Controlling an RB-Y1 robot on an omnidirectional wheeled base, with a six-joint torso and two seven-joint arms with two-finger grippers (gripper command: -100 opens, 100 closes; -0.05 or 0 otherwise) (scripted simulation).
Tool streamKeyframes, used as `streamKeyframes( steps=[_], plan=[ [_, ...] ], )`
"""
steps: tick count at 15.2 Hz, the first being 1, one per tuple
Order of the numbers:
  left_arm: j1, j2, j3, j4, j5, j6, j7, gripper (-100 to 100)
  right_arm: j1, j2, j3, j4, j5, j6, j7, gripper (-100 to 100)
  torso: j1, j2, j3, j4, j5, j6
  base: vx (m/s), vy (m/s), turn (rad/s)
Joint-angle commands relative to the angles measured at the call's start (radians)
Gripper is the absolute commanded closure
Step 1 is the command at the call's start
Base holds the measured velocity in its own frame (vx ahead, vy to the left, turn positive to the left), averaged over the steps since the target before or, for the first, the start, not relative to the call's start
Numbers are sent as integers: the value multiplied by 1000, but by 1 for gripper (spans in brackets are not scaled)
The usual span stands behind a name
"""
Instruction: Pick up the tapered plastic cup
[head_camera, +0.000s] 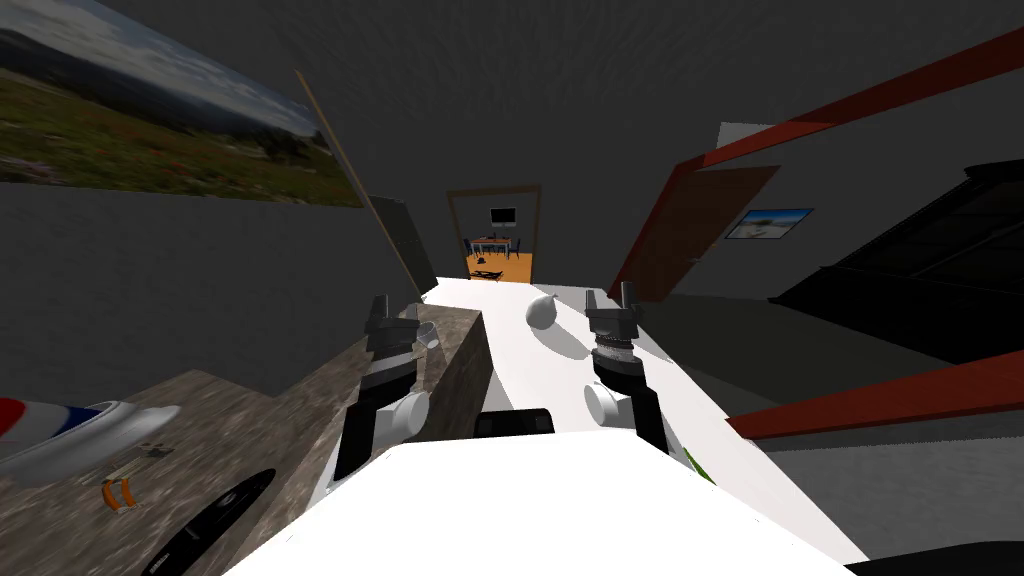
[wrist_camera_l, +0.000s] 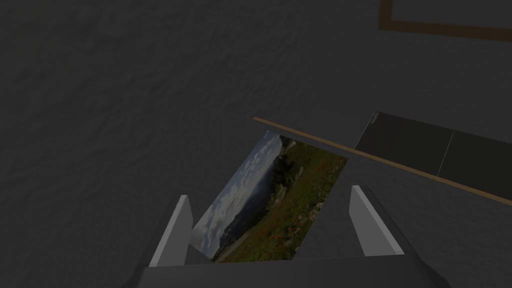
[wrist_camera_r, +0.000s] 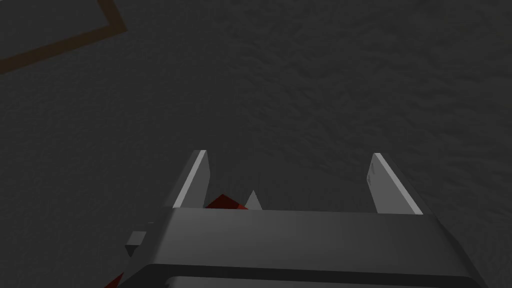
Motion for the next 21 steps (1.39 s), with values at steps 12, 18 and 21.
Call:
streamKeyframes(
  steps=[12,18,21],
  plan=[
    [75,223,97,-13,88,177,-8,-100,0,0,0,0,0,0,0,0,0,-1,0,0,0,0,8,-4,-39],
    [131,284,169,-22,155,288,-14,-100,0,0,0,0,0,0,0,0,0,-1,-1,0,0,0,15,-6,-49],
    [151,300,196,-25,181,356,-17,-100,0,0,0,0,0,0,0,0,0,-2,-1,0,0,0,26,-7,-73]
  ],
)
